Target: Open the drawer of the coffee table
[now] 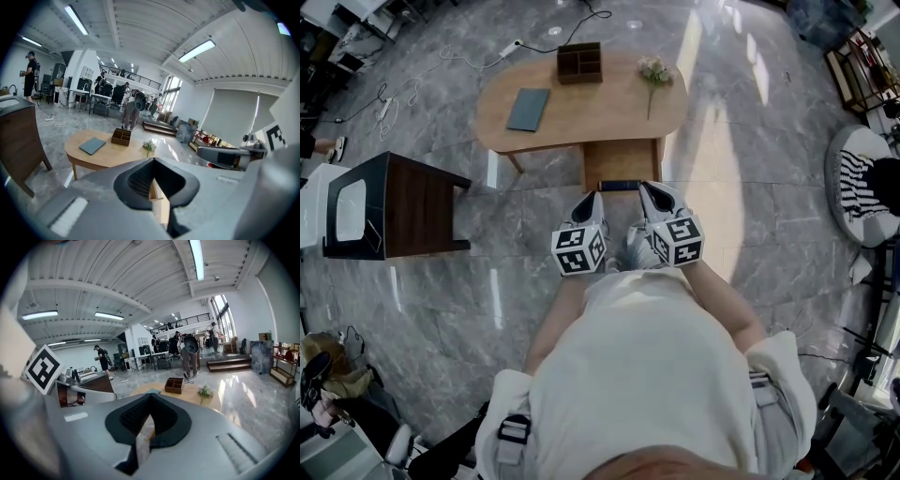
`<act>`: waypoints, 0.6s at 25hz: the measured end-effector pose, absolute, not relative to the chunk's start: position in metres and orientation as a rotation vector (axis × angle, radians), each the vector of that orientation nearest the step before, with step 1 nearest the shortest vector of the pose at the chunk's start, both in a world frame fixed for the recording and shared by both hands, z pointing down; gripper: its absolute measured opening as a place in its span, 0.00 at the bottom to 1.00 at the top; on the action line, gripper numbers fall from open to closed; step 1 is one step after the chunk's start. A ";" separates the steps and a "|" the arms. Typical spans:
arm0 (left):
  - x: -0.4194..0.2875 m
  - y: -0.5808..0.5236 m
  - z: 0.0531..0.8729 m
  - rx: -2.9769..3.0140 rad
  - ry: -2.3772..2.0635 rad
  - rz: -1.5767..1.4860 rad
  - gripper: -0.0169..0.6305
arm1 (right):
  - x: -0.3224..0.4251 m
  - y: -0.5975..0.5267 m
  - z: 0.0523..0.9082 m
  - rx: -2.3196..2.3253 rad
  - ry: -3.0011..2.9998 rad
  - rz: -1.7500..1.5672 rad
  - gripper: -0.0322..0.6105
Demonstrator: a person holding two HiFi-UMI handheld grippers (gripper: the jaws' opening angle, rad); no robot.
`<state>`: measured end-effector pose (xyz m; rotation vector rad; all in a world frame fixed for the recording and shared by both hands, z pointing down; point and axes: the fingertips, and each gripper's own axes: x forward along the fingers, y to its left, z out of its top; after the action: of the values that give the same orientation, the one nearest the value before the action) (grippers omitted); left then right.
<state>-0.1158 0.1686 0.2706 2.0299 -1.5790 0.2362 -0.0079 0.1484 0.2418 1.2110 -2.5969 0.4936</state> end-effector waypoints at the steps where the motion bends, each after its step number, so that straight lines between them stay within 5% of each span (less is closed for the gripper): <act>1: -0.116 0.168 0.270 2.030 -1.579 0.233 0.03 | -0.008 0.149 0.242 1.212 -2.598 0.491 0.05; 15: -0.121 0.168 0.265 2.042 -1.589 0.220 0.03 | -0.015 0.151 0.235 1.218 -2.624 0.474 0.05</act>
<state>-0.1214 0.1676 0.2647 2.0421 -1.5890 0.2202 -0.0155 0.1513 0.2345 1.2184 -2.6241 0.4738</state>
